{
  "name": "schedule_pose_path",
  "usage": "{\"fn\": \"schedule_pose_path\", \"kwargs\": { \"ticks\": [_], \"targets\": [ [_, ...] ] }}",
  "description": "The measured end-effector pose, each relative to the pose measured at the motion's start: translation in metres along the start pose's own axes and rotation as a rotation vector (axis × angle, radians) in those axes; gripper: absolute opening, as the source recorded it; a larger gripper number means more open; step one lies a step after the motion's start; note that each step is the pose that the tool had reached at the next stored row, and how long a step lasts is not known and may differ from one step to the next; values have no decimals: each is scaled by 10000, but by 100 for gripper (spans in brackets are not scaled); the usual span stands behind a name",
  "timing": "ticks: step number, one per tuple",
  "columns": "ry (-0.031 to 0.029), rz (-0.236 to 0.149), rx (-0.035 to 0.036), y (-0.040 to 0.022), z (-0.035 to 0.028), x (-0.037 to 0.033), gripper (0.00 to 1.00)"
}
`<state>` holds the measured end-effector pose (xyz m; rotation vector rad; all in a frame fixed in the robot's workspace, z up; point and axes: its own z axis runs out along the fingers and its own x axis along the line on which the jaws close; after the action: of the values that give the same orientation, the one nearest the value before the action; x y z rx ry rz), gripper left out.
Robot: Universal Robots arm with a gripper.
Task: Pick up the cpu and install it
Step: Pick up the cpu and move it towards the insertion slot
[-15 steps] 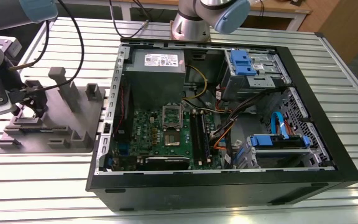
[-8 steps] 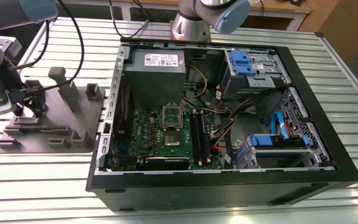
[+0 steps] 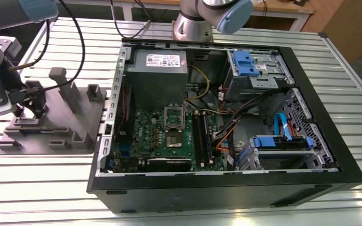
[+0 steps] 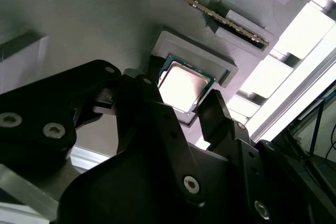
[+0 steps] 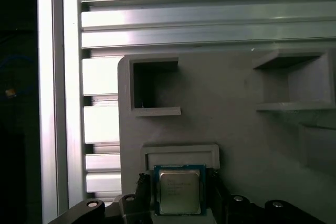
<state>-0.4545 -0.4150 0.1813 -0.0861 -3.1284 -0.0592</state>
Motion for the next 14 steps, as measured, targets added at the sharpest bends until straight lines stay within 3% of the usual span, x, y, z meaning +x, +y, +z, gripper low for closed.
{"fn": "schedule_pose_path", "kwargs": {
  "ticks": [14],
  "targets": [
    [2,-55,0,0,0,12,56]
  ]
}}
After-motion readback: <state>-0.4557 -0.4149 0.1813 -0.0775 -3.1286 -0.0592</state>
